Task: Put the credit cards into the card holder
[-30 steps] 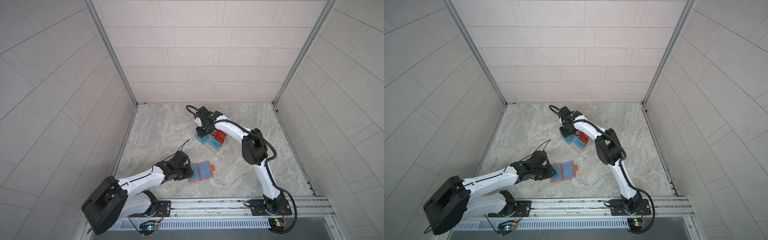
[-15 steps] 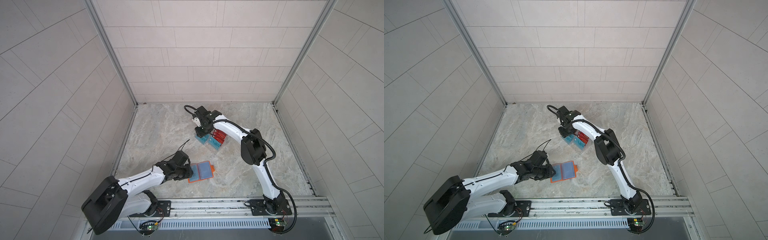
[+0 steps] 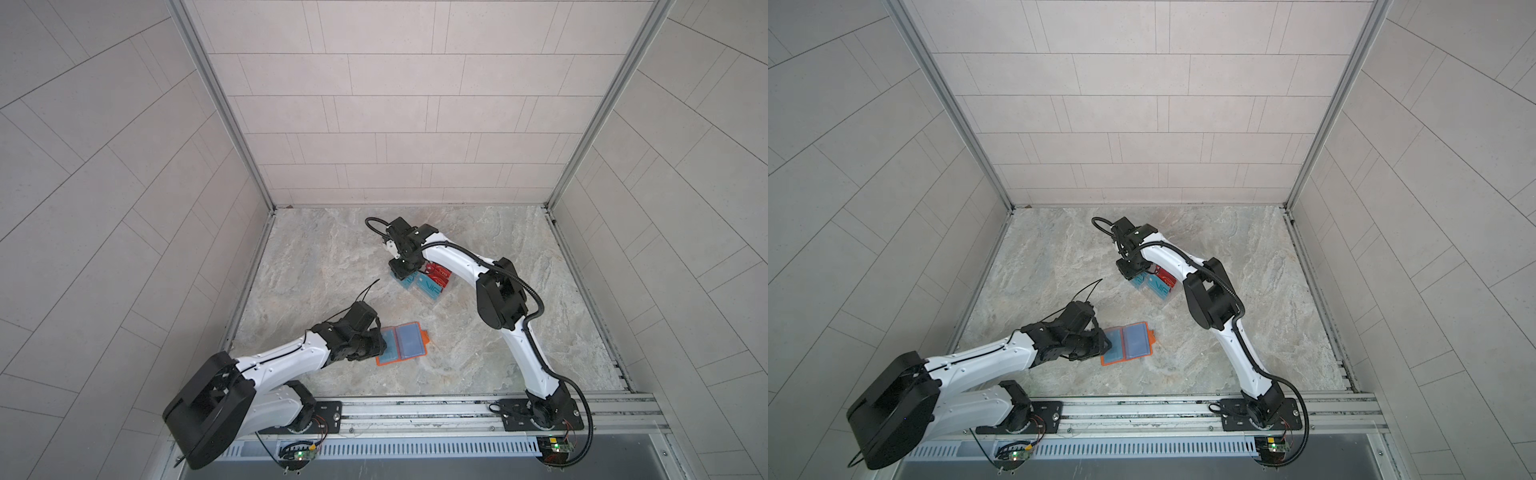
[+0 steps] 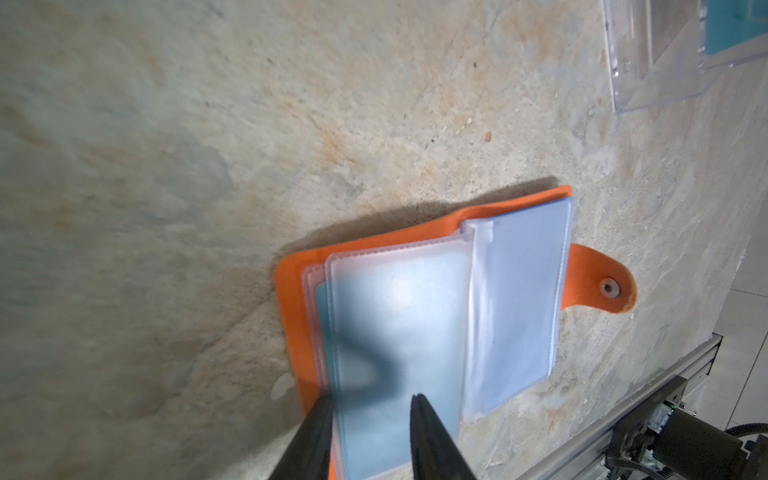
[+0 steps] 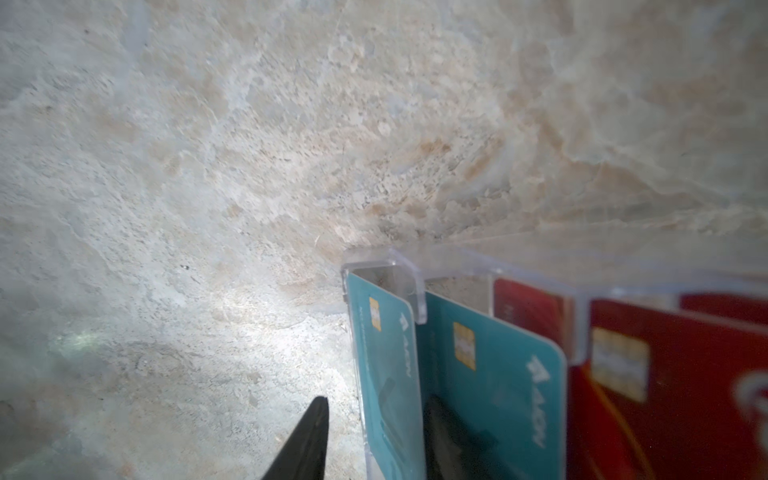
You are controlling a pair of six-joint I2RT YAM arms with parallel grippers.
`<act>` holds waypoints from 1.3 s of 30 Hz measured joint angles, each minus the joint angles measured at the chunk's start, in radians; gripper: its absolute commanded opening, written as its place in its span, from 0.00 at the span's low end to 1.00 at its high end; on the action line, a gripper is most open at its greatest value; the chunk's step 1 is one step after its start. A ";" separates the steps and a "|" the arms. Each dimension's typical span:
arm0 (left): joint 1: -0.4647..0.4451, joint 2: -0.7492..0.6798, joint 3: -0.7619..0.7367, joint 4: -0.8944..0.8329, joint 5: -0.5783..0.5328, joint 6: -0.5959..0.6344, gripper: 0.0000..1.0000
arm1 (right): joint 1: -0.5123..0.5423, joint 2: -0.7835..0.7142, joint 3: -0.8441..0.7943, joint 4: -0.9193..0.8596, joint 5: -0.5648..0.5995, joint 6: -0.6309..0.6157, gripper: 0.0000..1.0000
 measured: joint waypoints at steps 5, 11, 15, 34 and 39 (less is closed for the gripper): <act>0.000 0.000 0.000 -0.005 0.000 0.005 0.36 | 0.000 0.000 0.011 -0.005 -0.002 -0.005 0.26; 0.000 0.000 0.002 -0.008 0.000 0.006 0.36 | 0.000 0.000 0.015 -0.007 -0.006 -0.010 0.18; 0.000 0.004 0.002 -0.009 0.000 0.007 0.37 | 0.000 0.000 0.015 -0.007 -0.010 -0.014 0.14; 0.000 0.010 0.002 -0.003 0.003 0.006 0.37 | -0.002 0.015 0.075 -0.036 -0.072 -0.100 0.00; 0.000 0.010 0.002 -0.003 0.002 0.006 0.36 | -0.014 0.015 0.075 -0.039 -0.121 -0.106 0.00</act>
